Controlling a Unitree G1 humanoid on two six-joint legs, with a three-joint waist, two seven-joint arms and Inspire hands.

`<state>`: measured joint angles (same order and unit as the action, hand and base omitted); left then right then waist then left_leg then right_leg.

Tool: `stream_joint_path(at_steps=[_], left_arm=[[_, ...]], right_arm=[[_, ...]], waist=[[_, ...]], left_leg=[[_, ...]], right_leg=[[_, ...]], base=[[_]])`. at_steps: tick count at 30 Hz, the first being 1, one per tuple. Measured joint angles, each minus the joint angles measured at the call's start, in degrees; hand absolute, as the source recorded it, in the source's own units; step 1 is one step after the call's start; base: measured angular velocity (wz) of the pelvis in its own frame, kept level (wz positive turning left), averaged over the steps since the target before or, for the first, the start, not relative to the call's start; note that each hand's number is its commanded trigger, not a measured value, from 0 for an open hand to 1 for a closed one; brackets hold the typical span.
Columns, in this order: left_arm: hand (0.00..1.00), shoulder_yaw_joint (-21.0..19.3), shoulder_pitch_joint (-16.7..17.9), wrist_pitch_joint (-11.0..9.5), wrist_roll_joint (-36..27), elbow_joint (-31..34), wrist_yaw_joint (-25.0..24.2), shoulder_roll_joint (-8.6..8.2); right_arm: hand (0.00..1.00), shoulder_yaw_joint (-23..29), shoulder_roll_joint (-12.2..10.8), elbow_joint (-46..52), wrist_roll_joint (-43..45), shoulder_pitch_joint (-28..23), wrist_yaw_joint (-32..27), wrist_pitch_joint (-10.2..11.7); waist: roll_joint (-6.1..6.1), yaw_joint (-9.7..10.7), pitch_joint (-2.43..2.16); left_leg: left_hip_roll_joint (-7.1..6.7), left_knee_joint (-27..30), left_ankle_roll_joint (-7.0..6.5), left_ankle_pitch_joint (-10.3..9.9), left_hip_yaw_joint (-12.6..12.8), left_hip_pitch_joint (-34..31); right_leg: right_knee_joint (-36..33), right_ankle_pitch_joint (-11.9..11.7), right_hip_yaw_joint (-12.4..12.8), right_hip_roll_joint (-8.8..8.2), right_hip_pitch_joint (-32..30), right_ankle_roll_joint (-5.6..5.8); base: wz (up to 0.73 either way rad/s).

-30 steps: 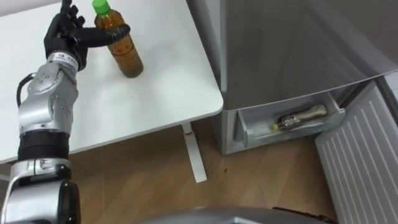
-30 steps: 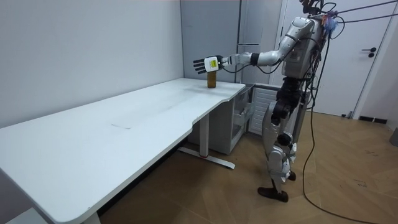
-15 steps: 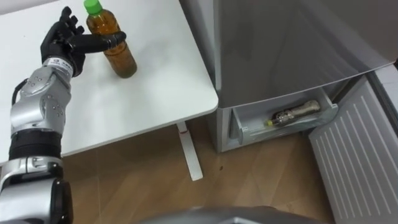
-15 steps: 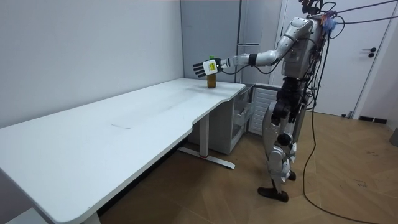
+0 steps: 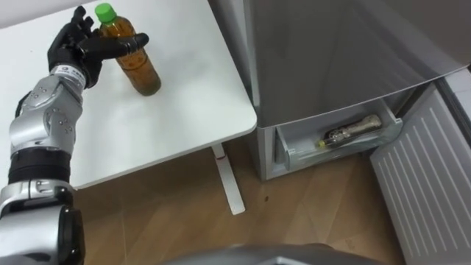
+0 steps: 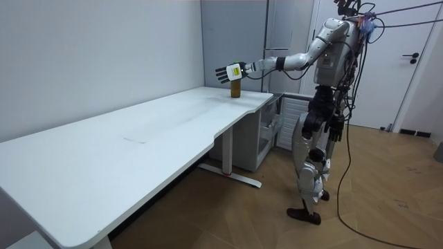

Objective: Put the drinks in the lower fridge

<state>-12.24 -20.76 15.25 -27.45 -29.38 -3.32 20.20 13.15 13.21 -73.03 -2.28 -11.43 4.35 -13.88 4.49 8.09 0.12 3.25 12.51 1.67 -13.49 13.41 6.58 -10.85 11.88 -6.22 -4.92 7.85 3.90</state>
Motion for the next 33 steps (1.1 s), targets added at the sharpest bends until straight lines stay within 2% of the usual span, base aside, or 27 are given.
stream_joint_path(at_steps=[8,13,18,19,20,21,33], left_arm=[[0.0,0.0,-0.02,0.86,0.1,0.0,-0.17,0.0],[0.0,0.0,-0.01,1.55,0.06,-0.09,-0.82,0.0],[0.0,-0.01,-0.01,2.52,-0.29,-0.09,-0.94,0.0],[0.17,-0.01,-0.01,2.74,-0.44,-0.09,-0.94,0.0],[0.84,-0.01,-0.01,2.84,-0.44,-0.09,-0.94,0.0],[1.0,0.0,-0.01,2.98,-0.43,-0.09,-0.94,0.0],[1.0,0.13,-0.01,3.11,-0.31,-0.09,-0.69,0.0]], right_arm=[[0.0,0.06,-0.32,-0.02,0.6,0.21,0.23,-0.12],[0.0,0.06,-0.91,0.03,0.55,0.04,0.05,-1.19],[0.0,0.06,-0.93,0.93,0.59,-0.44,0.09,-1.52],[0.0,0.06,-0.93,2.04,0.6,-0.52,0.17,-2.18],[0.0,0.07,-0.91,2.24,0.6,-0.62,0.2,-2.26],[0.0,0.04,-0.91,2.41,0.61,-0.81,0.26,-2.43],[0.0,-0.04,-1.11,4.16,0.49,-0.39,0.59,-2.41]], waist=[[-0.17,0.08,-0.15],[-1.09,-0.09,-0.21],[-1.02,-0.02,-0.35],[-0.9,-0.12,-0.43],[-0.86,-0.13,-0.46],[-0.8,-0.12,-0.5],[-0.83,-0.19,-0.37]], left_leg=[[0.05,0.07,0.0,0.0,0.91,0.05],[0.1,0.2,-0.01,0.0,1.3,0.14],[0.21,0.05,0.0,-0.01,1.39,0.14],[0.23,-0.01,0.0,-0.01,1.39,0.13],[0.25,-0.04,0.0,-0.01,1.4,0.14],[0.27,-0.07,0.0,-0.01,1.4,0.2],[0.22,-0.49,0.01,0.0,1.45,0.05]], right_leg=[[-0.8,-0.01,1.05,0.0,-0.93,-0.02],[-0.87,-0.05,1.44,0.0,-1.02,-0.09],[-0.95,-0.1,1.53,0.14,-1.12,-0.15],[-0.96,-0.1,1.53,0.18,-1.36,-0.16],[-0.96,-0.1,1.53,0.19,-1.38,-0.16],[-0.98,-0.1,1.53,0.21,-1.4,-0.16],[-0.94,-0.1,1.51,0.21,-1.71,-0.16]], base=[[-0.06],[-0.02],[-0.01],[0.0],[0.0],[0.0],[0.0]])
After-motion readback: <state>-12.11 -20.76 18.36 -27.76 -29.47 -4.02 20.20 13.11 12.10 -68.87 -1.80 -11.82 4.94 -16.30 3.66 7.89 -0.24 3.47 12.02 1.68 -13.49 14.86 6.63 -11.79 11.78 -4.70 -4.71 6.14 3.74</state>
